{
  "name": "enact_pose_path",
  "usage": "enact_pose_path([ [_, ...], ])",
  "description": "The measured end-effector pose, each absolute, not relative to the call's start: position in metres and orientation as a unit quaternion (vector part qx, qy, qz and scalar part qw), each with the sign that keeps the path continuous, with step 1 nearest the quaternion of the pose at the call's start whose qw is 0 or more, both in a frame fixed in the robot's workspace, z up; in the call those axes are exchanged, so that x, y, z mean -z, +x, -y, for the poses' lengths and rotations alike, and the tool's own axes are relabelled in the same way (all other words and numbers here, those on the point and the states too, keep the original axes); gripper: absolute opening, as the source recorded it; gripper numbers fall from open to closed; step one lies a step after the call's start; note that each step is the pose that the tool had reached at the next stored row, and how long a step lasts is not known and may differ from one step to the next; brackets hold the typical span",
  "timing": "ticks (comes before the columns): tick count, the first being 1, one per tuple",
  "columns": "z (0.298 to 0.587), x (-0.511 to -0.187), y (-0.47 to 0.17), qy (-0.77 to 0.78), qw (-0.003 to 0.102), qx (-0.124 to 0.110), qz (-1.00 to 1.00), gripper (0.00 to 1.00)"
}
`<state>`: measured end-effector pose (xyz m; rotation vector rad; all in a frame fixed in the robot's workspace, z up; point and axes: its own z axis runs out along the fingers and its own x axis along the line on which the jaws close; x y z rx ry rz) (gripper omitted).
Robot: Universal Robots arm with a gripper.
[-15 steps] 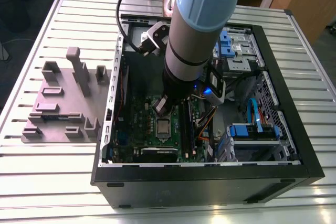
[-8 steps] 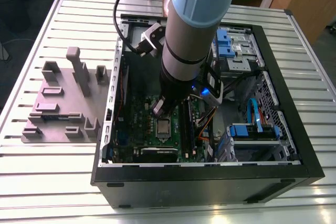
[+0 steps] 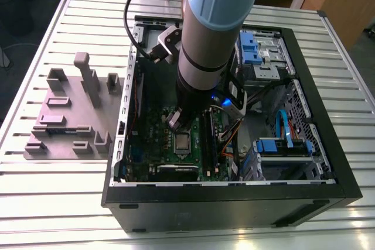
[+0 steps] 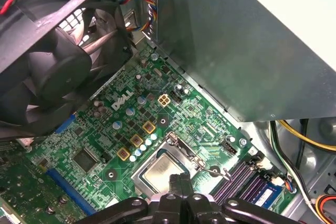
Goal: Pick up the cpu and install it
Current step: 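Install the first cpu locking lever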
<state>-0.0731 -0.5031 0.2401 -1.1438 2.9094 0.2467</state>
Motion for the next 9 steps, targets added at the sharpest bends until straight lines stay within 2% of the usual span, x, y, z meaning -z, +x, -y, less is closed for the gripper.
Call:
enact_pose_path([
  [9,0.5031,-0.2400,-0.0702,-0.365,0.003,-0.079,-0.928,0.10],
])
